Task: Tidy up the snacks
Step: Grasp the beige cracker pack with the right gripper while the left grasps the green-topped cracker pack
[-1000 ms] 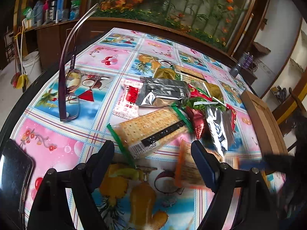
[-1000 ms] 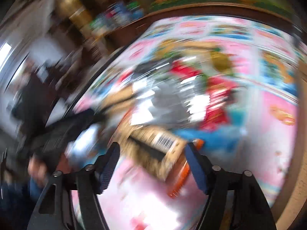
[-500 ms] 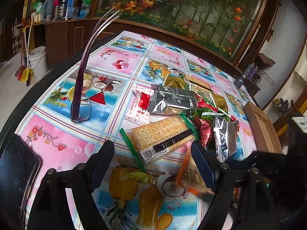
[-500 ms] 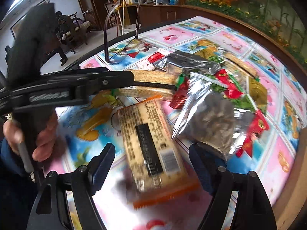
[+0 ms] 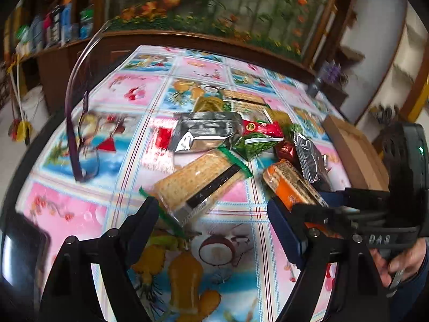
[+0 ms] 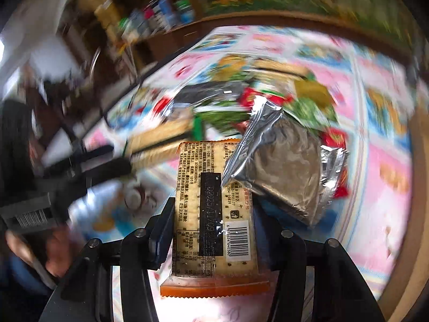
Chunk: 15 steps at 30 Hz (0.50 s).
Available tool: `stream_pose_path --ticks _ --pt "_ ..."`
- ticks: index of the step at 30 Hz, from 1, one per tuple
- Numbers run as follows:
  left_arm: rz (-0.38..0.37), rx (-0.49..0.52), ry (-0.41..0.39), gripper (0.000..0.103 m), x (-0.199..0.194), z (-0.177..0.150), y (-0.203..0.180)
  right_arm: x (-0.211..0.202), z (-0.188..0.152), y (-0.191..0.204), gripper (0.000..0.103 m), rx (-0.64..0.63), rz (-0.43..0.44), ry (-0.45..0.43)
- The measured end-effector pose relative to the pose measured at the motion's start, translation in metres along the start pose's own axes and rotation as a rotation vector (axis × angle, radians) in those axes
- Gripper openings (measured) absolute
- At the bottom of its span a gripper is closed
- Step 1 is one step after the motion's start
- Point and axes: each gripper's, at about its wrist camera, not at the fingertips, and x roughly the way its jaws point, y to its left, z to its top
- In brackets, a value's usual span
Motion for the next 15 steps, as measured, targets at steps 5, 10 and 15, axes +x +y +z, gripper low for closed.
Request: stream_pose_path --ticks 5,10,15 --pt "0.021 0.162 0.105 0.083 0.019 0.025 -0.012 -0.002 -0.001 -0.007 0.058 0.027 0.012 -0.002" --pt "0.074 0.288 0.191 0.083 0.049 0.029 -0.017 0.001 -0.001 0.001 0.058 0.000 -0.024 0.000" --pt "0.126 0.318 0.204 0.073 0.065 0.022 -0.017 0.004 -0.001 -0.001 0.058 0.003 -0.028 -0.001"
